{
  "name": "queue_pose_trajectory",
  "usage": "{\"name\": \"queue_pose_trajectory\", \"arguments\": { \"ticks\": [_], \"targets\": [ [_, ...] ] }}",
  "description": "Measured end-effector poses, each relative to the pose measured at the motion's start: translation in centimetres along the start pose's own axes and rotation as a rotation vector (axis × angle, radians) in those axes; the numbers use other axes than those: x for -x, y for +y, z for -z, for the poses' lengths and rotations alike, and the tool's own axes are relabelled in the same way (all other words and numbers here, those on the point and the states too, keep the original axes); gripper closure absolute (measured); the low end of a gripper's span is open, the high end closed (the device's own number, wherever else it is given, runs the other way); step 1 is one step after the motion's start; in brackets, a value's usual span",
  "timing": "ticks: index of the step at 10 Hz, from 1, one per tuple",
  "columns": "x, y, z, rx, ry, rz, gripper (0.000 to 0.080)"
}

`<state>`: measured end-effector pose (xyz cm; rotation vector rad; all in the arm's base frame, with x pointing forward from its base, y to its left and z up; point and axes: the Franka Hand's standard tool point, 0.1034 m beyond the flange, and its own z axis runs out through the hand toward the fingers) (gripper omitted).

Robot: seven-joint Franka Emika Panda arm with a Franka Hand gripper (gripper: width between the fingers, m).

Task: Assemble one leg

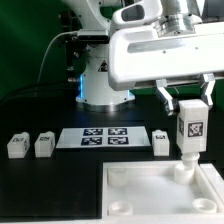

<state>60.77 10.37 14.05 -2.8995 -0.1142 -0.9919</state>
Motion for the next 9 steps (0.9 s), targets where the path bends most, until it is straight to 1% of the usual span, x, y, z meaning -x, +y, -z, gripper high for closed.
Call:
{"name": "queue_pose_trajectory", "arguments": {
  "ticks": [1, 4, 5, 6, 7, 9],
  "targets": [
    [0.1, -0.2, -0.1, -0.002, -0.002, 0.003, 0.0508],
    [0.2, 0.0, -0.2, -0.001, -0.004, 0.001, 0.0508],
    [0.8, -0.1, -0.8, 0.0, -0.012, 0.003, 0.0508],
    [1.0, 0.1, -1.7, 0.0, -0.019, -0.002, 0.0508],
    [0.8, 0.2, -2.2, 0.0, -0.018, -0.005, 0.0508],
    [1.6, 0.0, -2.8, -0.001, -0.032, -0.005, 0.0508]
  ]
}}
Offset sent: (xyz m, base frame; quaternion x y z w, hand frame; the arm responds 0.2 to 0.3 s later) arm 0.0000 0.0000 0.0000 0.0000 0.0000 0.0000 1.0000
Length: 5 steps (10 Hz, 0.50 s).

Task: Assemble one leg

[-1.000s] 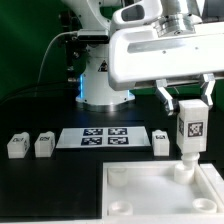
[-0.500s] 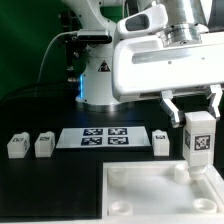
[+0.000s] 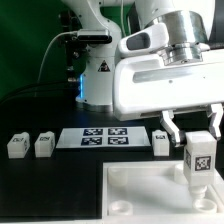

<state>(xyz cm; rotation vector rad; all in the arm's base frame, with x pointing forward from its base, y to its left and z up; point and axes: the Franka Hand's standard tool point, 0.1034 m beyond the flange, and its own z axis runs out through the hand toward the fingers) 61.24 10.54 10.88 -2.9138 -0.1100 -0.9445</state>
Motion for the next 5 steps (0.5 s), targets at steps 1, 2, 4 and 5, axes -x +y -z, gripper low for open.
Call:
{"name": "queue_pose_trajectory", "arguments": {
  "ticks": [1, 2, 4, 5],
  "targets": [
    [0.46, -0.33, -0.29, -0.003, -0.008, 0.003, 0.0508],
    [0.55, -0.65, -0.41, -0.007, -0.01, 0.006, 0.0508],
    [0.22, -0.83, -0.77, -0.009, -0.005, 0.006, 0.0507],
    [0.07, -0.84, -0.94, -0.009, -0.002, 0.006, 0.0507]
  ]
}}
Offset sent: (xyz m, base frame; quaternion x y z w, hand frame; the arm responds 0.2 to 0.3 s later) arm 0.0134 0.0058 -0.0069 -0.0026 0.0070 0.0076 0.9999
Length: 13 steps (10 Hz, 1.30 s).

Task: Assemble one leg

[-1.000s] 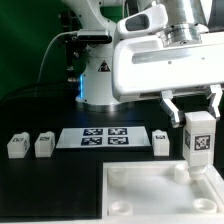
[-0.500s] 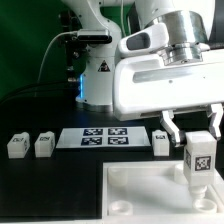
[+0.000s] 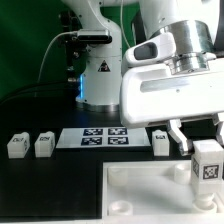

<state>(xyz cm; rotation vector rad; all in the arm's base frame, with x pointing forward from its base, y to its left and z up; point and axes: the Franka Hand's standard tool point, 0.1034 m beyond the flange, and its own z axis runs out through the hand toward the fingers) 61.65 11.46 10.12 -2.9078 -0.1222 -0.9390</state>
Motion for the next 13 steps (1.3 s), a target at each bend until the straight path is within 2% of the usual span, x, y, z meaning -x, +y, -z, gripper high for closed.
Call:
{"name": "queue_pose_trajectory", "arguments": {
  "ticks": [4, 8, 11, 12, 13],
  "targets": [
    [0.9, 0.2, -0.9, 0.002, -0.015, -0.001, 0.0507],
    [1.0, -0.2, -1.0, 0.006, 0.014, 0.002, 0.0507],
    [1.2, -0.2, -1.1, 0.0, -0.022, 0.0, 0.0507],
    [1.3, -0.2, -1.2, 0.0, -0.026, 0.0, 0.0335],
    [1.3, -0.2, -1.2, 0.0, -0.026, 0.0, 0.02]
  ]
}}
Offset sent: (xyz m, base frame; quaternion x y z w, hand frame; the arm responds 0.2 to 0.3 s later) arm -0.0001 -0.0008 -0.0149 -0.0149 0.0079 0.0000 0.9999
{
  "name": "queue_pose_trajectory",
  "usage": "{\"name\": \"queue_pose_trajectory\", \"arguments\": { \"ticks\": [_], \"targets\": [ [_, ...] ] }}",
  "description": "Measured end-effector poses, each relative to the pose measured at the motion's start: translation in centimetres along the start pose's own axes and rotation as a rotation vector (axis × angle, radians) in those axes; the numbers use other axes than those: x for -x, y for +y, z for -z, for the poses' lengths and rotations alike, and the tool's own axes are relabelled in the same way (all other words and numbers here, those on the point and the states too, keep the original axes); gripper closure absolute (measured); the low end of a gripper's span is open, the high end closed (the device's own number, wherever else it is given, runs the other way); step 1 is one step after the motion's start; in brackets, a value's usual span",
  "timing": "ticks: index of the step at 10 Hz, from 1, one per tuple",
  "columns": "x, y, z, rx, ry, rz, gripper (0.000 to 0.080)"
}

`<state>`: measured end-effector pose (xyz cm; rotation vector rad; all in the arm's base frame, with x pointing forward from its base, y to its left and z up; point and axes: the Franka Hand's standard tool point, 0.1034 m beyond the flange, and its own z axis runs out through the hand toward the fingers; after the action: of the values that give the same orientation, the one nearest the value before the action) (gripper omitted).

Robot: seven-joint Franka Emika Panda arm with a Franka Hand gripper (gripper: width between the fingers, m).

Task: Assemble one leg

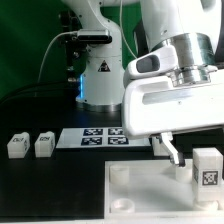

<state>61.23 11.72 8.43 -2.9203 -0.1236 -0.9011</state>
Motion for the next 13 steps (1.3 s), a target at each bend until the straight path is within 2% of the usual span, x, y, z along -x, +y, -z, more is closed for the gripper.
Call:
{"name": "queue_pose_trajectory", "arguments": {
  "ticks": [1, 2, 3, 9, 10, 11, 13],
  "targets": [
    [0.0, 0.0, 0.0, 0.0, -0.001, 0.0, 0.02],
    [0.1, 0.0, 0.0, 0.0, -0.001, 0.0, 0.0158],
    [0.1, 0.0, -0.1, 0.0, -0.002, 0.0, 0.0152],
    [0.3, 0.0, -0.1, -0.001, -0.008, 0.0, 0.015],
    [0.3, -0.3, -0.2, -0.015, -0.08, -0.013, 0.015],
    [-1.2, -0.3, 0.3, -0.026, -0.12, -0.022, 0.015],
    [-1.4, -0.5, 0.3, -0.065, -0.377, -0.071, 0.015]
  ]
}}
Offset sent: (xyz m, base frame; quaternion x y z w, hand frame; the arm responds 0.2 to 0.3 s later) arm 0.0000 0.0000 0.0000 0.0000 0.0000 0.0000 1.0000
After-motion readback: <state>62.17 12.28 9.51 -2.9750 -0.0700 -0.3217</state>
